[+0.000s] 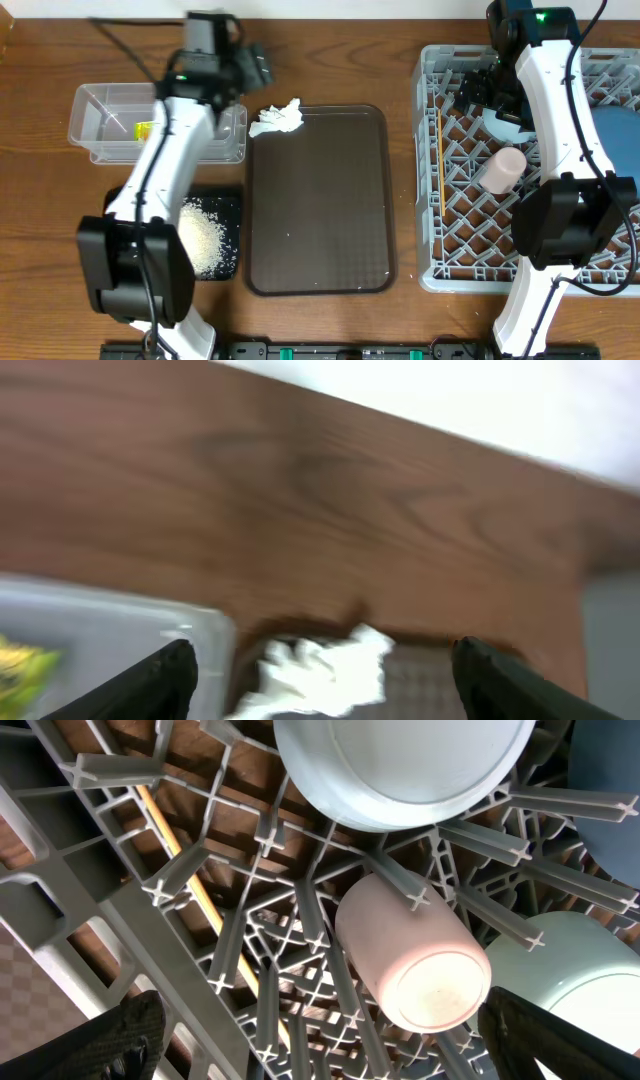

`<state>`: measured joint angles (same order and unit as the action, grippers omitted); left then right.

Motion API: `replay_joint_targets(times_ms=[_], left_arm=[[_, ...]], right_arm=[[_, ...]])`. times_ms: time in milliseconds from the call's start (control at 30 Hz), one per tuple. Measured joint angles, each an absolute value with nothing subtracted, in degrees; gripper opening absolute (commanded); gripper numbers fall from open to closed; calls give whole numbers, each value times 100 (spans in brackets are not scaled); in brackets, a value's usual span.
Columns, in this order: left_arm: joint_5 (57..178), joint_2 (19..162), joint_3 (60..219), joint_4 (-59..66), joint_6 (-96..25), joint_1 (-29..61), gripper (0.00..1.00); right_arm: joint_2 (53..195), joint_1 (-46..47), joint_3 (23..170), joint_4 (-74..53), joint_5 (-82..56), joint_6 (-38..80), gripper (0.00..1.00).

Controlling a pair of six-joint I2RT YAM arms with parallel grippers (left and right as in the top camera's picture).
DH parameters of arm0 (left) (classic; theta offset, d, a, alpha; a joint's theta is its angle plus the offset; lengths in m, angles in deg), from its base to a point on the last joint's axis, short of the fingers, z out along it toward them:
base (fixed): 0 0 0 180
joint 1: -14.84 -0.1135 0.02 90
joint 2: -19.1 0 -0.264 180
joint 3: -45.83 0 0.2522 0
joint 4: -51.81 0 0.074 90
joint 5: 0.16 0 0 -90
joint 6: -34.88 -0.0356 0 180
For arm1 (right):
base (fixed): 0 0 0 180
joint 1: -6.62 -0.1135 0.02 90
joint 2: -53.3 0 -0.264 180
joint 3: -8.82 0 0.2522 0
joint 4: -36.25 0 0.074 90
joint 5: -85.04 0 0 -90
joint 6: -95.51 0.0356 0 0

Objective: Sort waste into correct bins and load items into the dishwasher rack
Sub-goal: 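Carry the wrapper to the clear bin and drop it inside, then reach the left gripper to the white tissue and grasp it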

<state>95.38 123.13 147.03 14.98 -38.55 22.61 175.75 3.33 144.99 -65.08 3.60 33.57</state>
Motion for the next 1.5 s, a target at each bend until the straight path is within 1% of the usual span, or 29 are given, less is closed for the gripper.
replay_joint_targets(times_ms=[233,300,367,400,667,933,1333,1367,1400,1467,1500], left_arm=[[9436,12678,14703,1555,-5669,2963,84],[9352,12885,14703,1552,-6012,3048,84],[9283,13082,14703,1533,-6257,3087,80],[9254,13189,14703,1513,-6366,3094,80],[9119,13630,14703,1384,-6770,3090,80],[9095,13803,14703,940,-7000,3090,80],[9092,14225,14703,1039,-7024,3092,80],[9095,14236,14703,1047,-7022,3092,74],[9092,14240,14703,1047,-7015,3090,65],[9086,14240,14703,1058,-7044,3090,43],[9086,14240,14703,1061,-7013,3090,36]], right_arm=[[17575,333,14499,-6508,362,3359,99],[17575,333,14499,-6508,362,3359,99],[17575,333,14499,-6508,362,3359,99],[17575,333,14499,-6508,362,3359,99],[17575,333,14499,-6508,362,3359,99],[17575,333,14499,-6508,362,3359,99],[17575,333,14499,-6510,362,3357,99],[17575,333,14499,-6508,360,3359,99],[17575,333,14499,-6508,362,3357,99],[17575,333,14499,-6508,362,3357,99],[17575,333,14499,-6508,362,3357,99]])
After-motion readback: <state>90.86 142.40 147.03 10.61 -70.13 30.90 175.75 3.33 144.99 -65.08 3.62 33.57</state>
